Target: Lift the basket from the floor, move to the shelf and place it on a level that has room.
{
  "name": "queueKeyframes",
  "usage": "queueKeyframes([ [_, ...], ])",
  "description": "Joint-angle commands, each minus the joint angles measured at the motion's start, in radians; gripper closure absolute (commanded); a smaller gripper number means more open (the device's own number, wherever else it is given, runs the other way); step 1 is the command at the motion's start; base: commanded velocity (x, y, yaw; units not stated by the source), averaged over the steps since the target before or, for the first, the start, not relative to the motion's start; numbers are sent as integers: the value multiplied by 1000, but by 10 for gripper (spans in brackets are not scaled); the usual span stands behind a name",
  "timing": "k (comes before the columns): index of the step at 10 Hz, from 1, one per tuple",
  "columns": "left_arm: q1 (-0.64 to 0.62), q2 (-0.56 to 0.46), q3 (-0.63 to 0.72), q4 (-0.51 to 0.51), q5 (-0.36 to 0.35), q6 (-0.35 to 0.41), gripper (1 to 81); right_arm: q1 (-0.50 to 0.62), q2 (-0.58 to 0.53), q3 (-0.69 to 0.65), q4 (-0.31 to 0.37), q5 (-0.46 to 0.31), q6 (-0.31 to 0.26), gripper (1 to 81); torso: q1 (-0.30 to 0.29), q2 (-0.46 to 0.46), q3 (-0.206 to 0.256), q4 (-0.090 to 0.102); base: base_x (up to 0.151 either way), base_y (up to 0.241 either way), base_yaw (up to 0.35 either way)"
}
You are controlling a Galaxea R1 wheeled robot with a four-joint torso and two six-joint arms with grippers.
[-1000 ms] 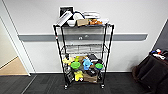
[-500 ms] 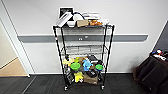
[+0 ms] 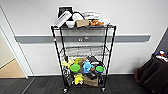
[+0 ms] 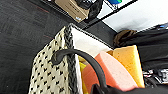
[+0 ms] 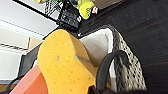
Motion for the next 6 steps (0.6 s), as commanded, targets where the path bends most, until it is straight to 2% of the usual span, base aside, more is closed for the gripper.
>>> queueKeyframes([
  [1, -122, -17, 63, 2, 29, -4, 811, 122, -2, 47, -5, 3, 5, 811, 0, 0, 0, 0, 125, 0, 0],
  [3, -104, -37, 103, 19, -20, -4, 811, 117, -10, 65, -5, 3, 5, 811, 0, 0, 0, 0, 133, 0, 0],
  [6, -76, -44, 129, 40, -51, -4, 811, 103, -44, 125, -6, 3, 5, 811, 0, 0, 0, 0, 135, 0, 0],
])
